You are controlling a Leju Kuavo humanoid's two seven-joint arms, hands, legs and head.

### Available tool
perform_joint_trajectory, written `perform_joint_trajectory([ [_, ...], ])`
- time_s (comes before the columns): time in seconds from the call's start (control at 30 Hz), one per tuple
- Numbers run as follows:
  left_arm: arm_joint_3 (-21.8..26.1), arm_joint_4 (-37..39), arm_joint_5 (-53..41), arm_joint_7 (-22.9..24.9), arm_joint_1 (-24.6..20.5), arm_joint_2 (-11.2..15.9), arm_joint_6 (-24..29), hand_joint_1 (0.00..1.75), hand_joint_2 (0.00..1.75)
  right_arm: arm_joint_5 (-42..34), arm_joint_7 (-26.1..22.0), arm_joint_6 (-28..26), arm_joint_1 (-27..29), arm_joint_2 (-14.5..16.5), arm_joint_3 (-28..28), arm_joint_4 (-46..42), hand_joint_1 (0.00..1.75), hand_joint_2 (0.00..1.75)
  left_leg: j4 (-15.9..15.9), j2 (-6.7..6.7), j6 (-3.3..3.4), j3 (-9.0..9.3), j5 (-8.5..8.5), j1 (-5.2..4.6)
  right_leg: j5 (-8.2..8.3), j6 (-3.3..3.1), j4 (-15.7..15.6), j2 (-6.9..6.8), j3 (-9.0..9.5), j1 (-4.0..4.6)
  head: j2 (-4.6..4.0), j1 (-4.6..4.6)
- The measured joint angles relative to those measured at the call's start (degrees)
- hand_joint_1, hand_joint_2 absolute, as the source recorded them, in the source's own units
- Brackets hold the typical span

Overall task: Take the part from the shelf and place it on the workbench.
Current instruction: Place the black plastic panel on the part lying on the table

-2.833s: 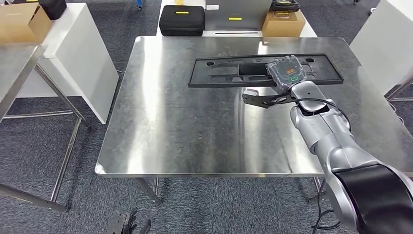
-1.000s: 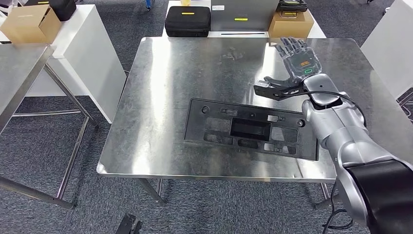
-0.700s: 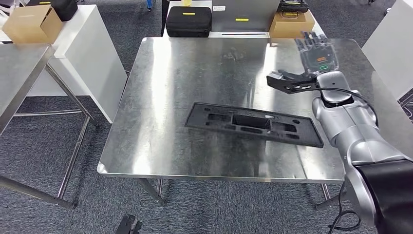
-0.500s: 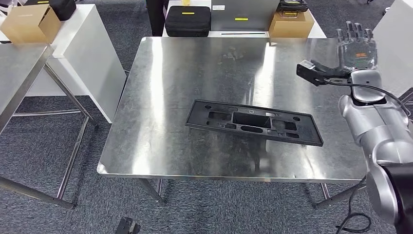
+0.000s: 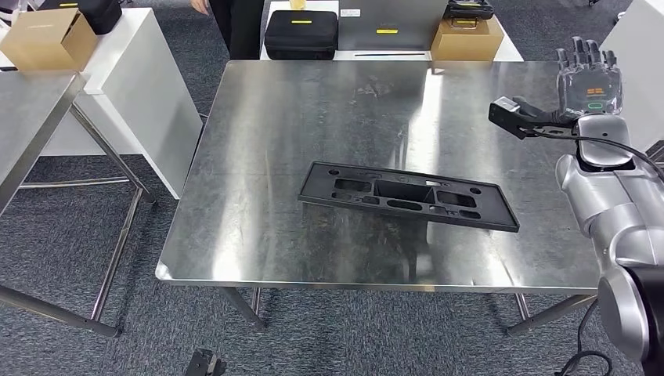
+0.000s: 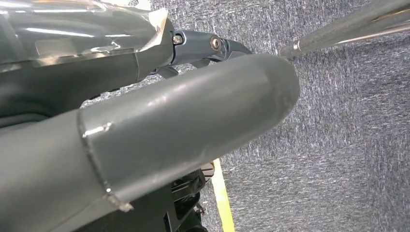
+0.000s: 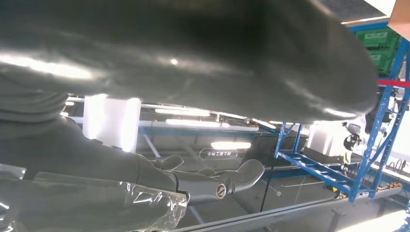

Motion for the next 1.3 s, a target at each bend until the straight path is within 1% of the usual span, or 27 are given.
perform_joint_trajectory([
  [0.1,0.24,0.00,0.66,-0.02,0.01,-0.09,0.32,0.00,0.00,-0.45,1.18,-0.52,0.07,-0.46,-0.35,0.07,0.00,0.00,0.02,-0.04,0.04,0.06,-0.02,-0.03,-0.01,0.01,-0.03,-0.01,-0.07,0.00,0.00,-0.01],
  [0.17,0.77,0.00,1.78,-0.23,0.18,-0.24,0.93,0.00,0.00,-1.61,2.35,-2.03,0.36,-1.67,-1.27,0.18,0.00,0.00,0.03,-0.17,0.09,0.08,-0.05,-0.06,-0.02,0.02,-0.08,-0.11,-0.06,0.00,0.00,-0.01],
  [0.3,2.45,0.02,4.15,-1.06,1.09,-0.55,1.88,0.00,0.00,-4.67,4.10,-6.79,2.37,-6.22,-4.66,0.58,0.00,0.00,0.03,-0.35,0.21,0.07,-0.13,-0.08,-0.13,0.18,-0.20,-0.26,0.07,0.01,0.00,-0.01],
  [0.43,4.25,0.05,5.88,-1.14,1.55,-0.84,2.17,0.00,0.00,-6.48,6.03,-11.02,6.56,-12.09,-9.04,1.01,0.00,0.00,0.04,-0.52,0.39,0.08,-0.25,-0.13,-0.18,0.26,-0.35,-0.33,0.19,0.02,0.00,-0.02],
  [0.47,4.62,0.06,6.21,-0.96,1.57,-1.03,2.21,0.00,0.00,-7.24,6.67,-11.59,8.62,-13.79,-10.20,0.69,0.00,0.00,0.05,-0.59,0.49,0.17,-0.31,-0.12,-0.22,0.32,-0.46,-0.37,0.30,0.05,0.00,-0.14],
  [0.5,5.00,0.07,6.49,-0.70,1.58,-1.39,2.27,0.00,0.00,-8.52,7.16,-11.98,11.89,-15.84,-11.81,-0.42,0.00,0.00,0.05,-0.80,0.61,0.30,-0.39,-0.04,-0.34,0.47,-0.63,-0.57,0.59,0.16,0.00,-0.24],
  [0.57,5.59,0.07,6.80,-0.04,1.76,-2.43,2.40,0.00,0.00,-11.50,6.67,-12.38,21.47,-19.98,-17.11,-4.50,0.00,0.00,0.04,-1.47,0.87,0.59,-0.58,0.19,-0.64,0.80,-0.95,-1.24,1.40,0.48,0.00,-0.13],
  [0.63,5.91,0.10,6.72,0.56,2.16,-3.44,2.57,0.00,0.00,-13.01,3.73,-12.50,31.56,-22.82,-24.82,-9.13,0.00,0.00,0.02,-1.93,1.04,0.71,-0.71,0.18,-0.84,1.02,-1.03,-1.66,1.82,0.63,0.00,0.14],
  [0.7,5.96,0.15,6.35,1.00,2.31,-4.12,2.50,0.00,0.00,-13.07,0.02,-12.51,39.96,-24.28,-32.99,-13.15,0.00,0.00,0.02,-1.93,1.20,0.71,-0.81,0.05,-0.89,1.09,-1.04,-1.66,1.84,0.58,0.00,0.15],
  [0.77,5.95,0.19,5.89,1.19,2.27,-4.47,2.21,0.00,0.00,-12.88,-2.79,-12.51,46.54,-25.07,-40.67,-16.72,0.00,0.00,0.01,-1.87,1.30,0.70,-0.93,-0.03,-0.95,1.15,-1.05,-1.59,1.84,0.50,0.00,0.17],
  [0.83,5.96,0.22,5.58,1.21,2.26,-4.60,1.92,0.00,0.00,-12.46,-4.28,-12.51,51.37,-25.26,-46.82,-19.55,0.00,0.00,0.00,-1.73,1.31,0.78,-1.05,-0.12,-1.01,1.22,-1.05,-1.41,1.83,0.41,0.00,0.17],
  [0.97,5.95,0.25,5.39,1.20,2.20,-4.73,1.77,0.00,0.00,-11.70,-5.73,-12.51,58.08,-25.21,-55.44,-24.23,0.00,0.00,-0.01,-1.46,1.31,0.93,-1.14,-0.29,-1.05,1.25,-1.07,-1.17,1.85,0.24,0.00,0.16],
  [1.07,5.96,0.26,5.40,1.47,2.14,-4.78,1.79,0.00,0.00,-11.33,-6.11,-12.51,60.80,-25.12,-59.49,-26.28,0.00,0.00,-0.01,-1.29,1.32,1.02,-1.14,-0.38,-1.05,1.25,-1.07,-1.12,1.89,0.15,0.00,0.17],
  [1.2,5.97,0.26,5.71,1.81,2.03,-5.04,2.01,0.00,0.00,-10.25,-6.89,-12.43,63.61,-24.19,-62.77,-29.26,0.00,0.00,-0.01,-1.22,1.33,1.11,-1.14,-0.45,-1.05,1.25,-1.07,-1.04,1.95,0.09,0.00,0.19],
  [1.23,5.97,0.26,5.86,1.82,2.01,-5.14,2.14,0.00,0.00,-10.04,-7.70,-12.41,64.31,-23.30,-63.53,-30.58,0.00,0.00,-0.02,-1.18,1.33,1.13,-1.14,-0.45,-1.05,1.25,-1.07,-1.01,1.97,0.08,0.00,0.19],
  [1.3,5.97,0.26,6.23,1.83,1.96,-5.38,2.50,0.00,0.00,-10.21,-10.39,-12.43,65.57,-20.26,-65.24,-33.96,0.00,0.00,-0.02,-1.05,1.33,1.20,-1.15,-0.43,-1.05,1.25,-1.07,-0.92,1.99,0.10,0.00,0.19],
])
